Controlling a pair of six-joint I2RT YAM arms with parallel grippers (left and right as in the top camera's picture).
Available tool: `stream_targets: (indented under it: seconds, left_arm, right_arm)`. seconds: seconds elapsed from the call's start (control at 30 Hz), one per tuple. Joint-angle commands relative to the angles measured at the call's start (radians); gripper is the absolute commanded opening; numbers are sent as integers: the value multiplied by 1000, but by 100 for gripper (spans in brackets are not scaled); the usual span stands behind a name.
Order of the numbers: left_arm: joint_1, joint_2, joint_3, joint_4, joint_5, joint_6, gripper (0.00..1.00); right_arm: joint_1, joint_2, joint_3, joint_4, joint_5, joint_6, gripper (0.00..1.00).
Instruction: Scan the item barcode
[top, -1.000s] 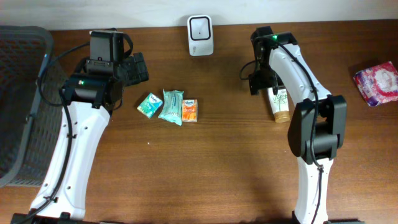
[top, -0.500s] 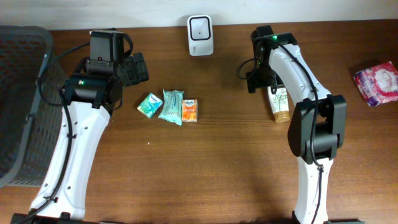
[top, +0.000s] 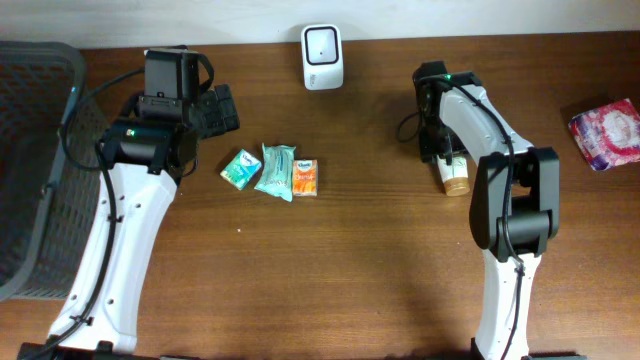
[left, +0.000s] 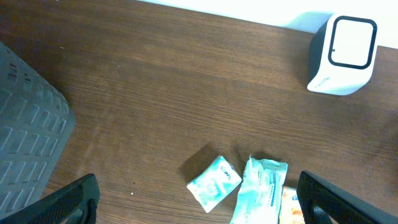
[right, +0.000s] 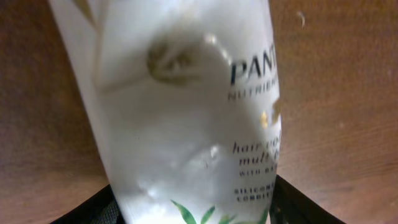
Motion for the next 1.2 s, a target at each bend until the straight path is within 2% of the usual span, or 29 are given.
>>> stream_targets:
  seconds: [0.0, 0.1, 0.13, 0.17, 0.2, 0.23, 0.3, 0.33, 0.37, 0.43, 0.5, 0.6, 0.67, 0.8, 0.87, 1.0, 1.1, 1.17]
  left_arm:
    - [3, -6, 0, 1, -11, 12, 99]
    - [3, -6, 0, 1, -11, 12, 99]
    - [3, -6, 0, 1, -11, 12, 99]
    - [3, -6, 0, 1, -11, 12, 99]
    - [3, -6, 0, 1, -11, 12, 99]
    - [3, -6, 0, 1, -11, 12, 99]
    - [3, -6, 0, 1, -11, 12, 99]
    - [3, -6, 0, 1, -11, 12, 99]
    - [3, -6, 0, 1, -11, 12, 99]
    - [3, -6, 0, 1, -11, 12, 99]
    - [3, -6, 0, 1, -11, 12, 99]
    - [3, -6, 0, 1, -11, 12, 99]
    - [2, -6, 0, 1, -11, 12, 99]
    - [3, -6, 0, 1, -11, 12, 99]
    - [3, -6, 0, 1, -11, 12, 99]
    - [3, -6, 0, 1, -11, 12, 99]
    - [3, -6, 0, 1, -11, 12, 99]
    - [3, -6, 0, 1, -11, 12, 99]
  right_arm:
    - [3, 4, -6, 14, 19, 11, 59]
    - [3, 4, -20, 65, 10, 11, 57]
    - [3, 4, -38, 83, -13, 11, 49]
    - [3, 4, -56, 88, -32, 11, 35]
    - [3, 4, -56, 77, -43, 11, 34]
    - [3, 0, -48, 61, -60, 11, 25]
    - [3, -1, 0, 15, -62, 11, 22]
    - [3, -2, 37, -15, -84, 11, 16]
    - [3, -2, 125, -79, -189, 9, 4]
    - [3, -2, 230, -145, -410, -43, 6]
    - [3, -2, 290, -169, -736, -124, 11]
    - [3, -2, 292, -165, -1287, -292, 11]
    - [5, -2, 292, -162, -1502, -393, 11]
    - [5, -2, 292, -162, -1664, -427, 10]
    - [6, -2, 292, -162, -1794, -507, 9]
    - [41, -2, 292, -120, -1846, -514, 9]
    - [91, -2, 292, 3, -1893, -513, 8]
    - [97, -2, 292, 28, -1893, -513, 7]
